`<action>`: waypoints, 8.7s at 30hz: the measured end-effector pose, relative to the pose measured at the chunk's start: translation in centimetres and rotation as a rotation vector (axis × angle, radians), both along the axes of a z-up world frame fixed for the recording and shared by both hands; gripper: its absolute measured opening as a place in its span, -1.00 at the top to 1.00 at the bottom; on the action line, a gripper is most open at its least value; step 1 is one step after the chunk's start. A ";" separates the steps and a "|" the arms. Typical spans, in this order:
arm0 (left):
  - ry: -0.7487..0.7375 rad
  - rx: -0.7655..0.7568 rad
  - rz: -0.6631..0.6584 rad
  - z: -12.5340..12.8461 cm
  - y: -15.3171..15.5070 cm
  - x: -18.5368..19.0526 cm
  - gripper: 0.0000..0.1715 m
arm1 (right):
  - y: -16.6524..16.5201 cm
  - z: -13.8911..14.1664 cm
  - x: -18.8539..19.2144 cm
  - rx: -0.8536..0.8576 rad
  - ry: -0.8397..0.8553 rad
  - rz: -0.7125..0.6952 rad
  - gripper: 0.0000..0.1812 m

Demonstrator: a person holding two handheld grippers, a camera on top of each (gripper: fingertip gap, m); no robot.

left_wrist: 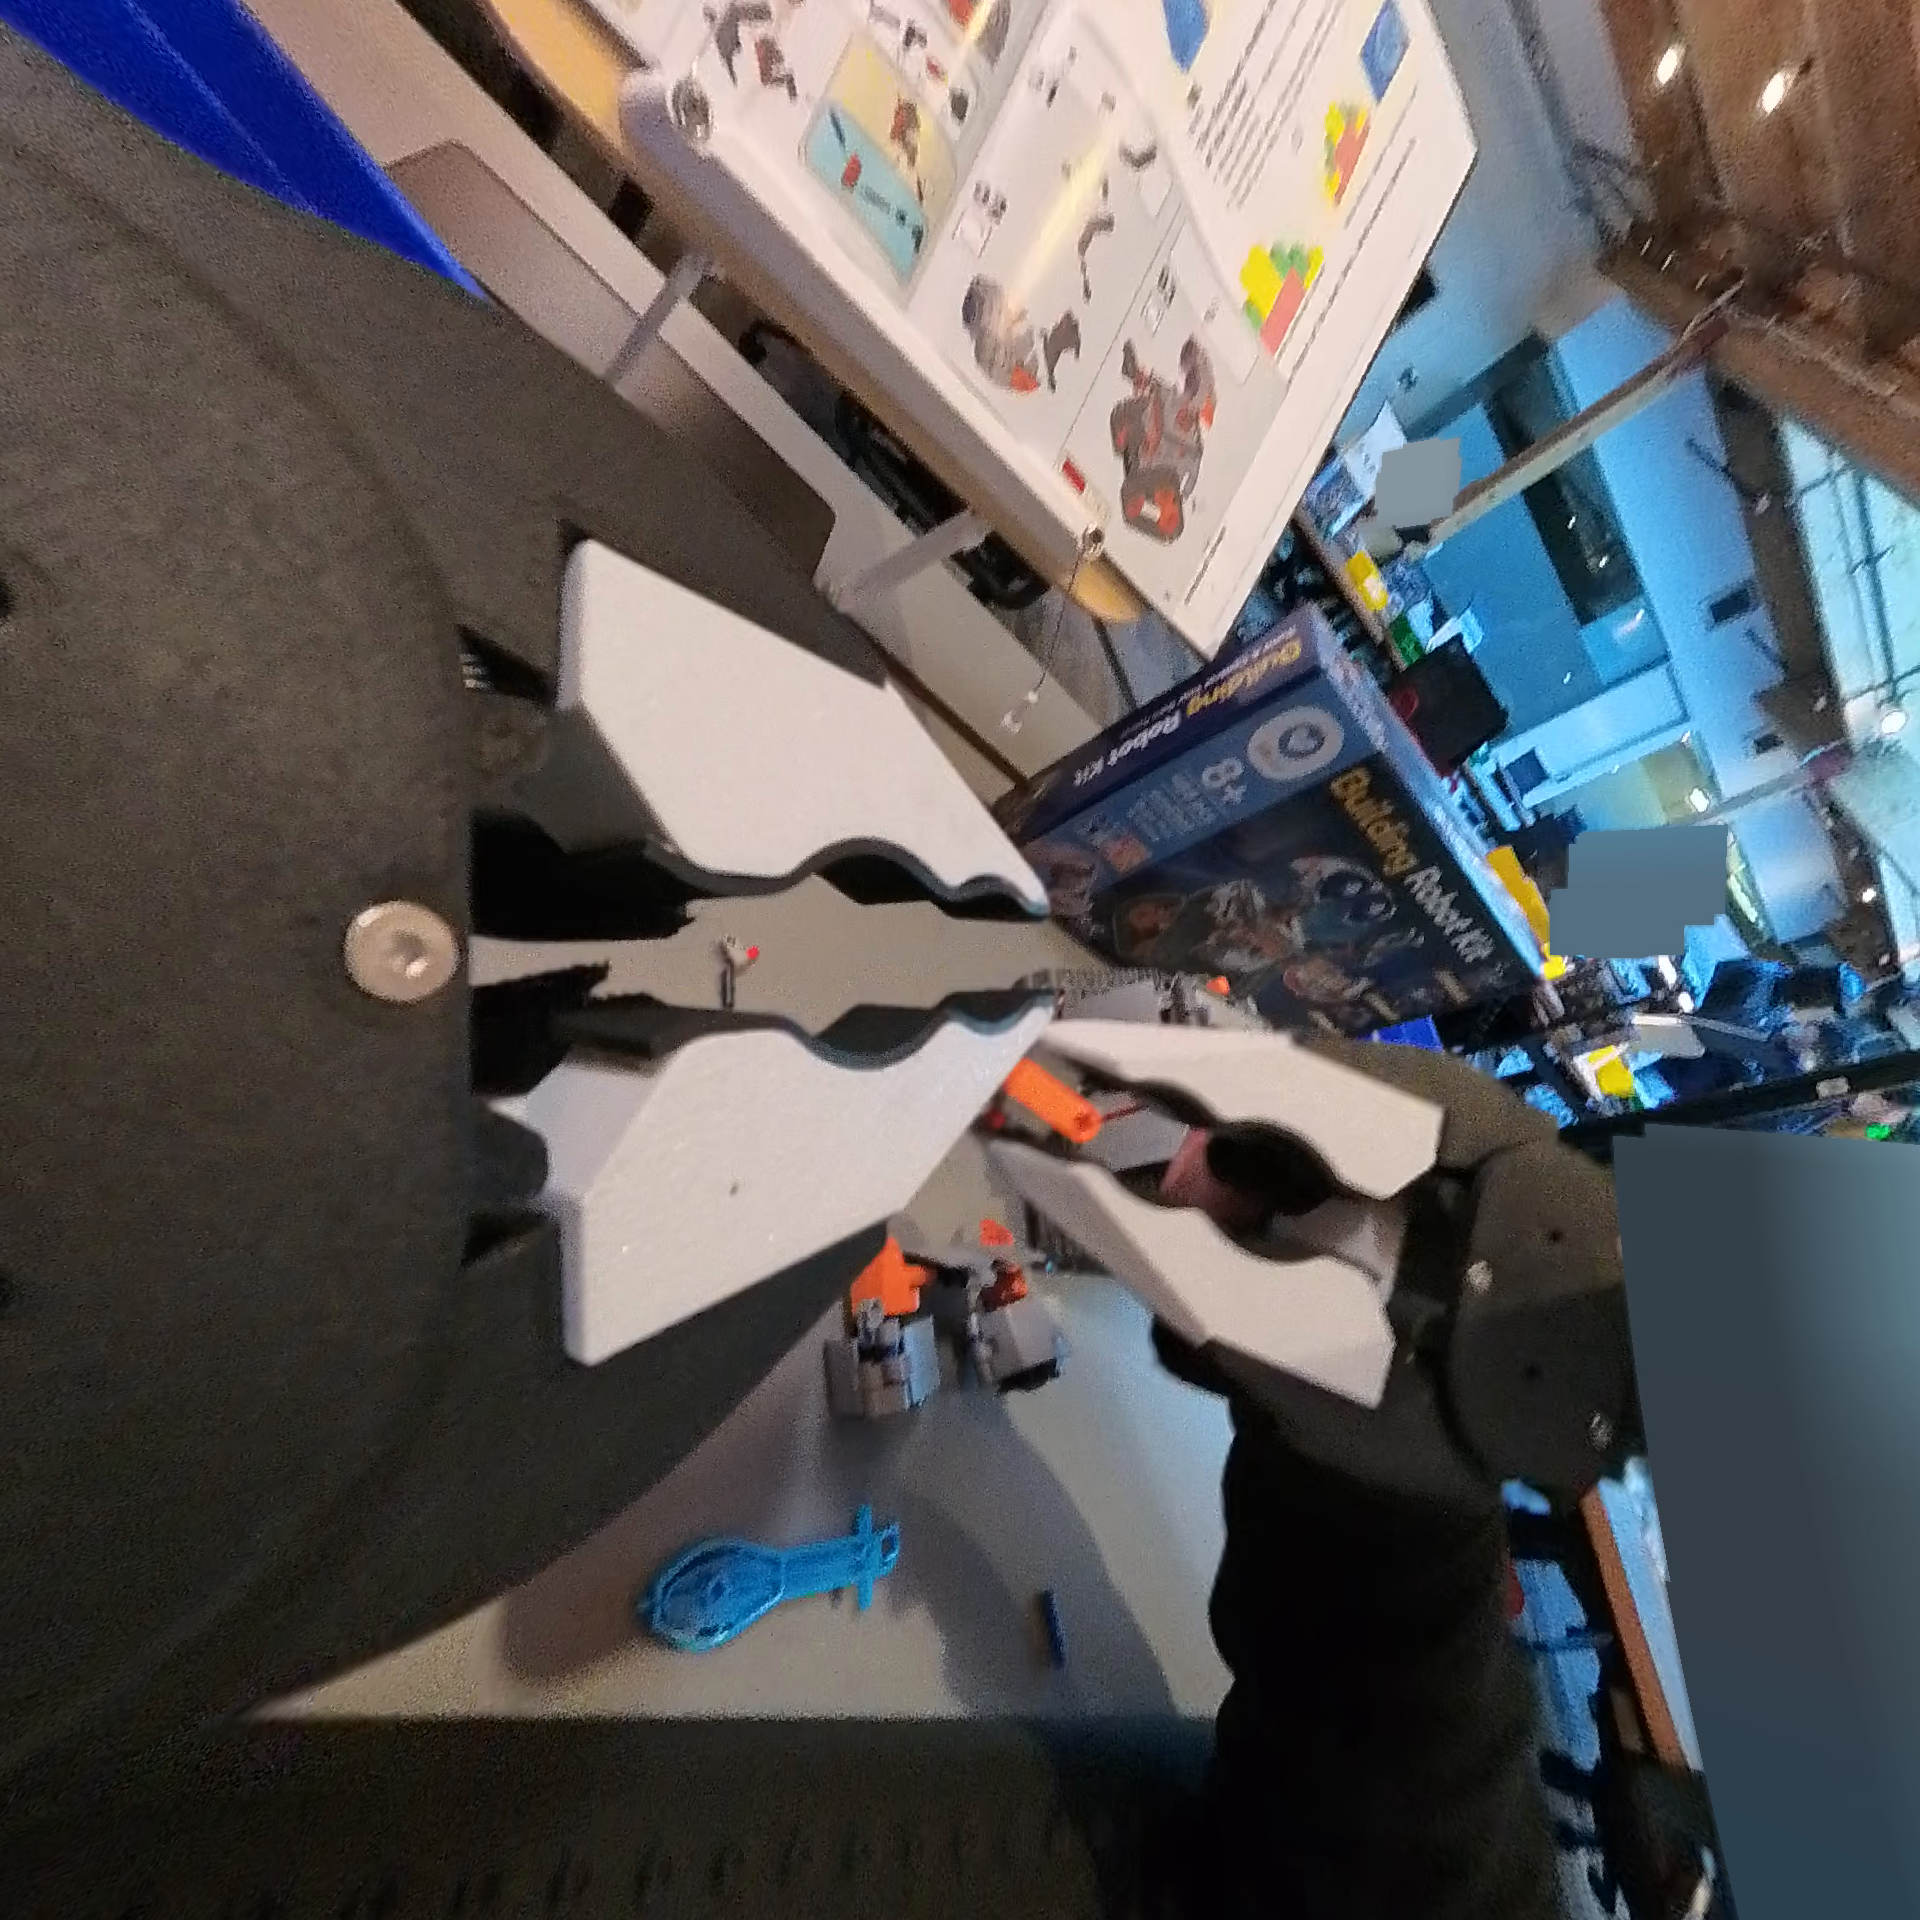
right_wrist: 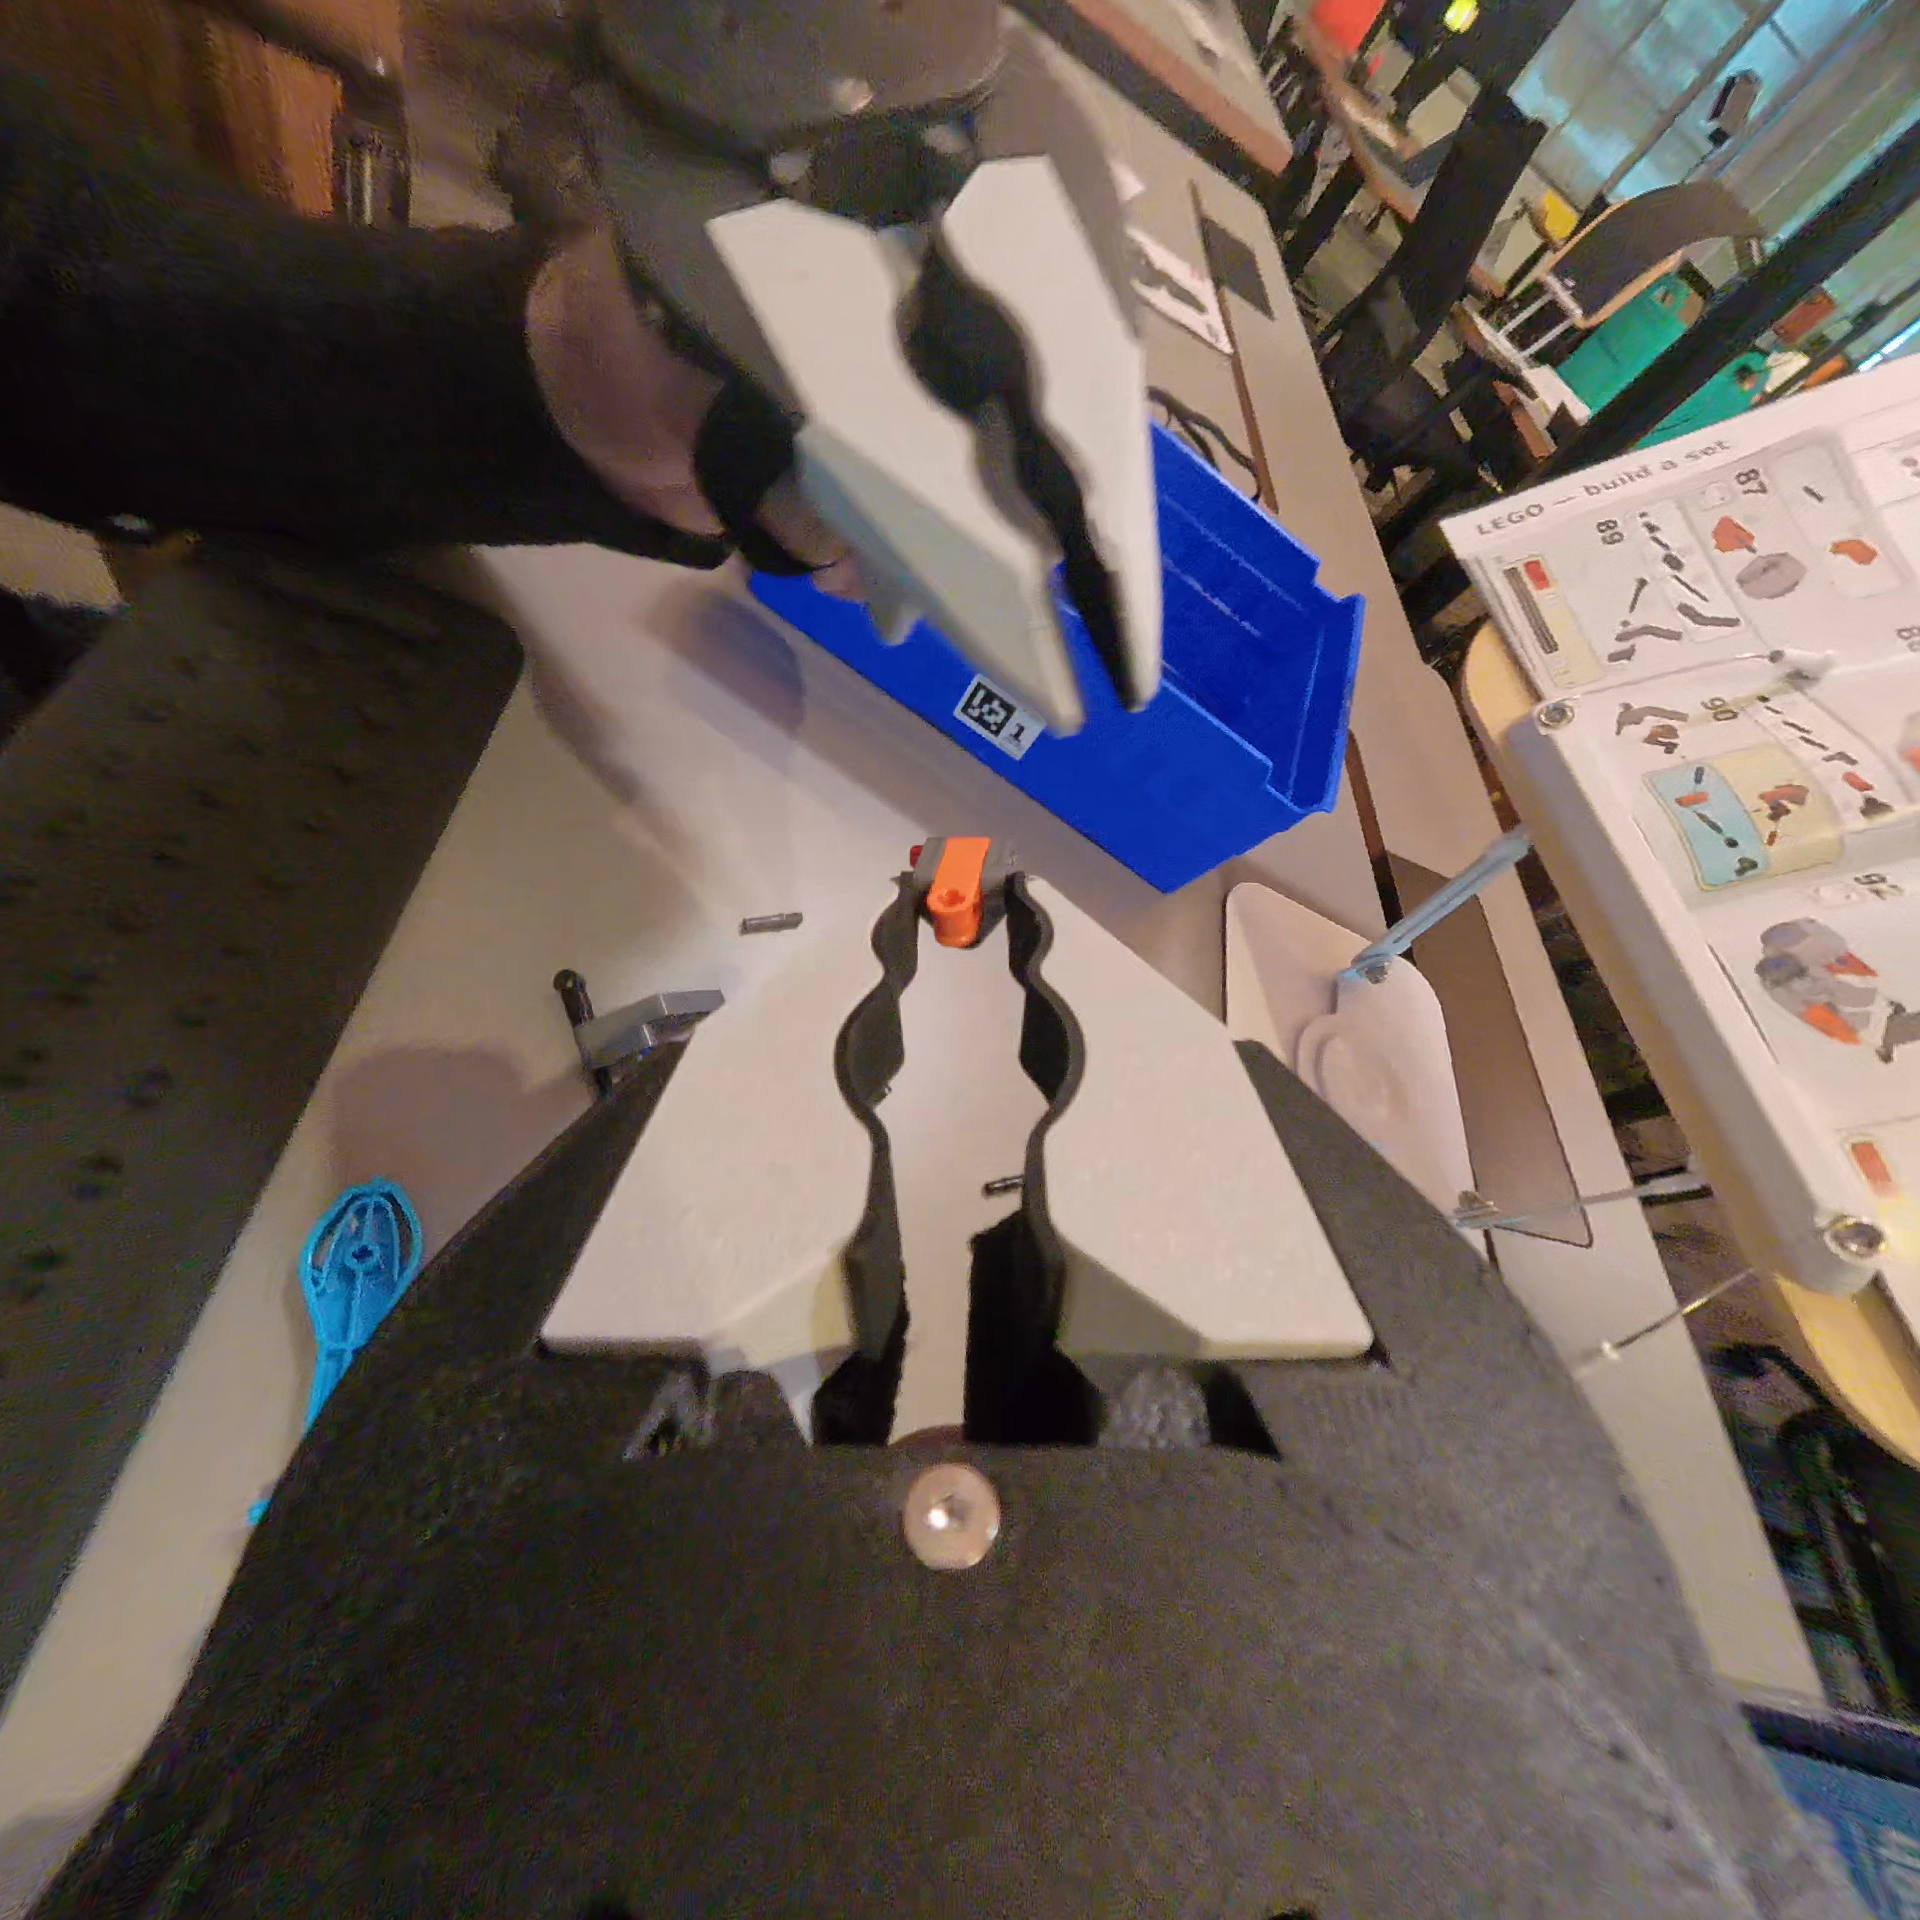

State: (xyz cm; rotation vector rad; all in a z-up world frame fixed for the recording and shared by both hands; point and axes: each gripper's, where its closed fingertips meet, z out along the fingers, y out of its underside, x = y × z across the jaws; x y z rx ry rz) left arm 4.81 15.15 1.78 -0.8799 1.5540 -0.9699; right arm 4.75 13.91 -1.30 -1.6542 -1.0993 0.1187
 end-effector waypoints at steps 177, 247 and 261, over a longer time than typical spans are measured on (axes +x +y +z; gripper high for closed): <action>0.642 -0.152 0.071 -19.4 -0.2 -9.3 0.93 | 1.8 -14.5 -9.4 -0.575 -0.468 0.181 1.00; 0.050 -0.498 -0.176 -4.9 0.7 -4.9 0.86 | 2.4 -3.5 -6.2 -0.370 0.508 0.122 0.95; -0.001 -0.407 -0.114 -2.9 2.1 -3.6 1.00 | 3.2 -1.3 -3.7 -0.379 0.728 0.105 0.96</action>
